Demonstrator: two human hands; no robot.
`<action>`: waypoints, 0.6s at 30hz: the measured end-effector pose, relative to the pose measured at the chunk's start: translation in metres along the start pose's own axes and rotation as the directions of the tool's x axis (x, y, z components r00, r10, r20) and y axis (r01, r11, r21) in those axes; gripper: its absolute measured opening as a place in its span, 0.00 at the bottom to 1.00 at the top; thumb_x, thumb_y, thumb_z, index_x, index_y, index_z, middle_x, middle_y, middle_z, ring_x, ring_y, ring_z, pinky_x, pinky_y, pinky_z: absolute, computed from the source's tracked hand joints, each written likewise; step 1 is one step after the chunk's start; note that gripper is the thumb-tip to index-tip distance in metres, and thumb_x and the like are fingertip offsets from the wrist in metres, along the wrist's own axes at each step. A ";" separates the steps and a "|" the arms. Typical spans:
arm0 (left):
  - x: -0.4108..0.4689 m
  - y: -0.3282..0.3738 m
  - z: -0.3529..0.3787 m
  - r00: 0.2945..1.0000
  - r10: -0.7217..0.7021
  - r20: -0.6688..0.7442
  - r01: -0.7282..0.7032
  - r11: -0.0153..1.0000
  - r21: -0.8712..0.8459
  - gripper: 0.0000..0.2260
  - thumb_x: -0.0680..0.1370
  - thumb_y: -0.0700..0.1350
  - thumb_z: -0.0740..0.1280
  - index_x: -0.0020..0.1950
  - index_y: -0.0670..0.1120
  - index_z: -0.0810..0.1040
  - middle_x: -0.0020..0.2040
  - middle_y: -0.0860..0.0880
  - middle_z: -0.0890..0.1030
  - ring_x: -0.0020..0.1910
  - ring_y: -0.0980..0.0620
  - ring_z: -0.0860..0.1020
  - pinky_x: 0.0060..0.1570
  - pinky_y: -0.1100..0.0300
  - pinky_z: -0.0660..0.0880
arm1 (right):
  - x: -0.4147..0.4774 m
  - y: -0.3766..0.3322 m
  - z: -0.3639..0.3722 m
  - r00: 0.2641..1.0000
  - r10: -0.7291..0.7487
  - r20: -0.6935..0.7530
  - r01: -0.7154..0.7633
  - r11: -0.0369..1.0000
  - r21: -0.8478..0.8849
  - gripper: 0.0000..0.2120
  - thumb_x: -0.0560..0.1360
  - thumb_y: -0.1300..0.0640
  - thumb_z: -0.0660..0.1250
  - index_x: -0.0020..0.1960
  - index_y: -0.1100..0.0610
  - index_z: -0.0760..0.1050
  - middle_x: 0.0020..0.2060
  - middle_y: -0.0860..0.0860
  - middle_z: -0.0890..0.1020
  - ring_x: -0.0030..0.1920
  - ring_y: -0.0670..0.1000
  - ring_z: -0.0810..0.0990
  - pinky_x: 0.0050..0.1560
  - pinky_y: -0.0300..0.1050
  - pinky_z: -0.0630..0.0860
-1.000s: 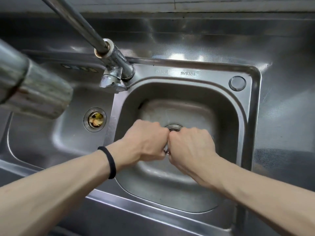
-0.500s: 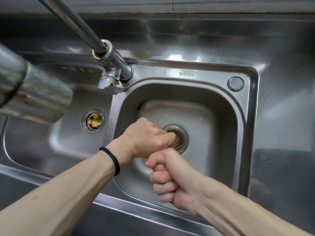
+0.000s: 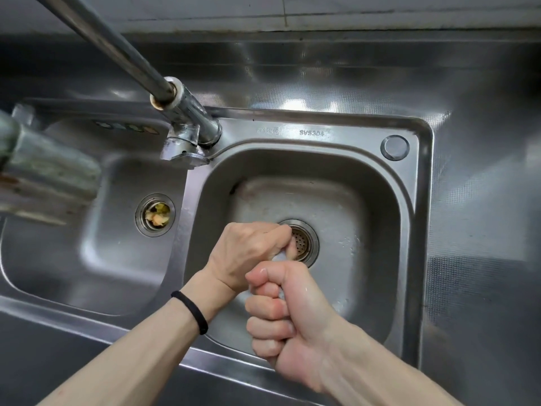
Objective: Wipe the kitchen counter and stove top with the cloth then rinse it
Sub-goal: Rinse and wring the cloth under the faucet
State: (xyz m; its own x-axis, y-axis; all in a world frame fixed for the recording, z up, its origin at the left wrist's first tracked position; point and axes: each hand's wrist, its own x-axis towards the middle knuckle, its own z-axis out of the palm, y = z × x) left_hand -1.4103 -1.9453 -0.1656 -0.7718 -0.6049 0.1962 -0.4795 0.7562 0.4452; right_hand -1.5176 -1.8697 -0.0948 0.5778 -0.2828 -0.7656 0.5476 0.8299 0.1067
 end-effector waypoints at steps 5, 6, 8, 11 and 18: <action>0.004 0.003 -0.007 0.995 -0.093 0.045 0.086 0.986 0.141 0.16 0.75 0.43 0.66 0.30 0.51 0.65 0.21 0.50 0.63 0.18 0.48 0.63 0.22 0.64 0.56 | -0.001 -0.002 0.010 0.999 -0.048 -0.015 0.049 0.993 0.105 0.19 0.73 0.56 0.61 0.30 0.47 0.54 0.19 0.45 0.54 0.16 0.44 0.50 0.21 0.34 0.45; 0.005 0.003 -0.007 0.992 -0.118 0.045 0.109 0.980 0.169 0.17 0.76 0.45 0.64 0.27 0.49 0.66 0.19 0.48 0.65 0.16 0.46 0.63 0.21 0.64 0.57 | -0.001 -0.003 0.012 0.998 -0.058 -0.027 0.061 0.991 0.119 0.20 0.74 0.56 0.61 0.30 0.47 0.54 0.19 0.45 0.54 0.16 0.44 0.50 0.21 0.34 0.45; 0.008 0.002 -0.008 0.985 -0.164 0.057 0.150 0.970 0.191 0.19 0.76 0.47 0.62 0.25 0.46 0.68 0.18 0.47 0.65 0.15 0.44 0.63 0.20 0.64 0.58 | -0.001 -0.005 0.015 0.995 -0.079 -0.054 0.086 0.987 0.134 0.20 0.74 0.57 0.60 0.29 0.47 0.54 0.20 0.45 0.53 0.16 0.44 0.50 0.22 0.34 0.45; 0.009 0.001 -0.010 0.979 -0.190 0.077 0.169 0.961 0.219 0.19 0.76 0.47 0.61 0.24 0.46 0.69 0.17 0.46 0.64 0.15 0.43 0.63 0.22 0.64 0.57 | 0.000 -0.007 0.018 0.990 -0.106 -0.088 0.119 0.981 0.153 0.20 0.74 0.57 0.60 0.28 0.47 0.54 0.20 0.45 0.53 0.16 0.44 0.50 0.22 0.33 0.45; 0.009 0.001 -0.020 0.931 -0.228 0.286 0.162 0.958 0.237 0.06 0.70 0.51 0.65 0.37 0.52 0.79 0.25 0.48 0.77 0.23 0.41 0.75 0.25 0.58 0.63 | 0.005 -0.004 0.007 0.983 -0.152 -0.105 0.152 0.988 -0.003 0.19 0.75 0.56 0.65 0.30 0.48 0.59 0.21 0.45 0.58 0.17 0.43 0.52 0.20 0.33 0.46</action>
State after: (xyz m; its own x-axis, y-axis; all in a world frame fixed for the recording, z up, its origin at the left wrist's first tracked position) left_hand -1.4095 -1.9545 -0.1457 -0.7283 -0.6641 -0.1688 -0.6834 0.6857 0.2507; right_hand -1.5124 -1.8774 -0.0950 0.4215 -0.3535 -0.8351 0.6272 0.7787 -0.0130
